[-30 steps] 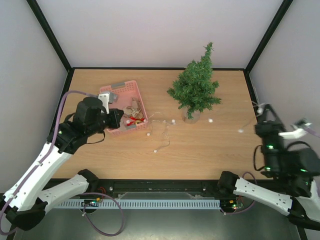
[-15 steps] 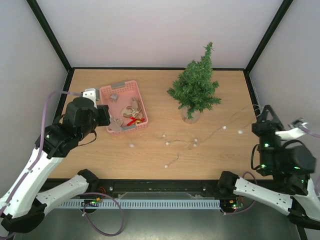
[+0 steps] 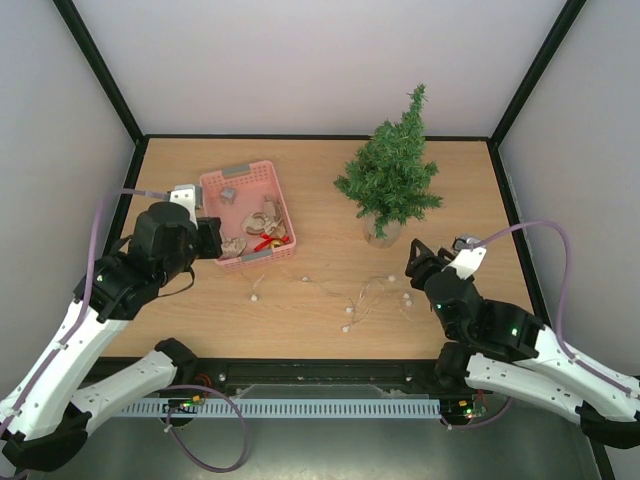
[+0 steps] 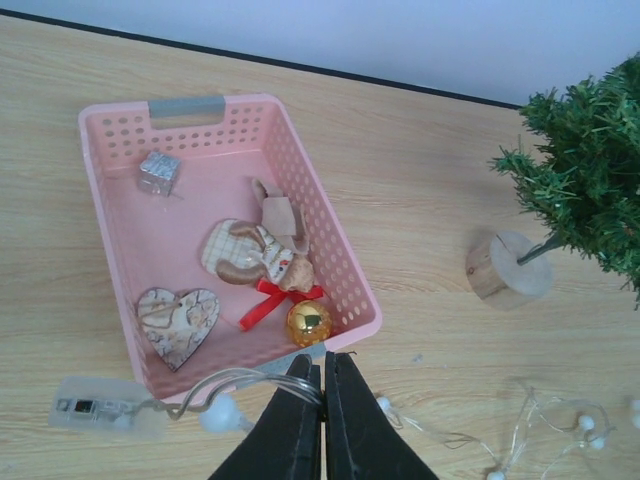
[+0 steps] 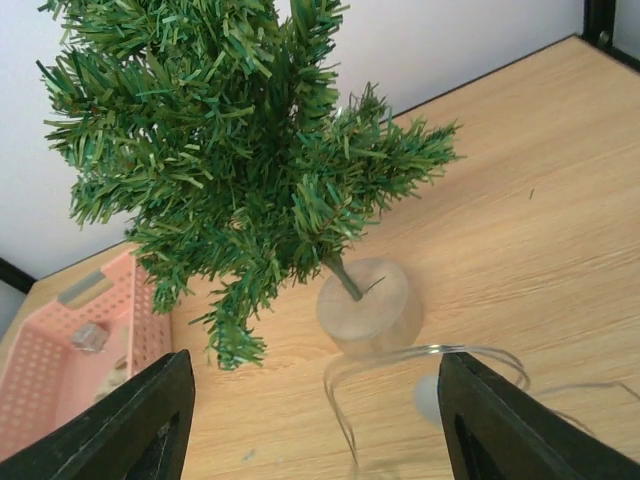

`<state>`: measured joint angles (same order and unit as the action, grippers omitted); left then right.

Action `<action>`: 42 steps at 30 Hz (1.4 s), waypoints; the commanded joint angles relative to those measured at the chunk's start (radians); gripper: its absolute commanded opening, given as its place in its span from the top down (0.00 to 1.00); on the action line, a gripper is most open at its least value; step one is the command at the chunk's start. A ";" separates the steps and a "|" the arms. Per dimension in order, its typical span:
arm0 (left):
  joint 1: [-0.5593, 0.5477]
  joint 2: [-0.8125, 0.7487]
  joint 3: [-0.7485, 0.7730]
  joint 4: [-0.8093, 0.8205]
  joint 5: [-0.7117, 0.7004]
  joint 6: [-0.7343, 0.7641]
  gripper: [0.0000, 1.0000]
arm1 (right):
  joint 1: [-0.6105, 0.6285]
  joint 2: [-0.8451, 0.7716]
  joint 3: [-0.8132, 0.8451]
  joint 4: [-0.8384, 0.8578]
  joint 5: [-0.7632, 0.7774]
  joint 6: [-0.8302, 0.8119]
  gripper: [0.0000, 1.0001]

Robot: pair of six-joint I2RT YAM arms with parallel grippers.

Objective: Decorate the small christmas tree
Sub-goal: Place the decoration item at the center of the board, then pick up the decoration item from the center of the board.

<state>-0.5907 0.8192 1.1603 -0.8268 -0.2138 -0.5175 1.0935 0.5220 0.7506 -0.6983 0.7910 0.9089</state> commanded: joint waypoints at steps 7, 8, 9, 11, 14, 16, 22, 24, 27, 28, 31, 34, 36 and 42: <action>-0.002 -0.025 -0.013 0.040 0.078 0.009 0.98 | 0.006 0.010 0.050 0.029 -0.140 -0.046 0.30; -0.002 -0.027 -0.019 0.038 0.071 0.005 0.98 | 0.006 0.013 0.059 0.022 -0.130 -0.014 0.30; -0.002 -0.029 -0.024 0.035 0.067 0.000 0.98 | 0.006 0.010 0.069 0.020 -0.120 0.015 0.30; -0.001 -0.027 -0.028 0.026 0.069 -0.003 0.98 | 0.006 -0.004 0.078 0.039 -0.114 0.077 0.29; -0.001 -0.024 -0.030 0.021 0.076 -0.004 0.98 | 0.006 -0.028 0.034 0.242 -0.265 -0.053 0.30; -0.001 -0.028 -0.031 0.024 0.083 -0.004 0.98 | 0.006 -0.027 -0.034 0.404 -0.400 -0.195 0.30; -0.001 -0.034 -0.033 0.044 0.135 -0.004 0.98 | 0.007 0.128 -0.156 0.749 -0.707 -0.527 0.36; -0.002 -0.034 -0.039 0.043 0.134 -0.003 0.98 | 0.006 0.225 -0.166 0.832 -0.754 -0.615 0.36; -0.002 -0.040 -0.046 0.034 0.126 -0.006 0.98 | 0.006 0.401 -0.142 0.897 -0.780 -0.751 0.37; -0.002 -0.043 -0.047 0.033 0.123 -0.009 0.98 | 0.006 0.452 -0.133 0.914 -0.788 -0.797 0.37; -0.002 -0.058 -0.044 0.029 0.120 -0.015 0.98 | 0.006 0.591 -0.119 0.981 -0.795 -0.917 0.37; -0.002 -0.071 -0.046 0.028 0.119 -0.020 0.98 | 0.000 0.697 -0.138 1.084 -0.779 -0.999 0.37; -0.002 -0.080 -0.056 0.032 0.128 -0.023 0.98 | -0.013 0.765 -0.140 1.127 -0.828 -1.038 0.37; -0.002 -0.087 -0.062 0.029 0.147 -0.029 0.98 | -0.056 0.955 -0.100 1.169 -0.923 -1.068 0.32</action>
<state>-0.5907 0.7376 1.1099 -0.7990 -0.0856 -0.5354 1.0588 1.3872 0.6106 0.3832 -0.0719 -0.0868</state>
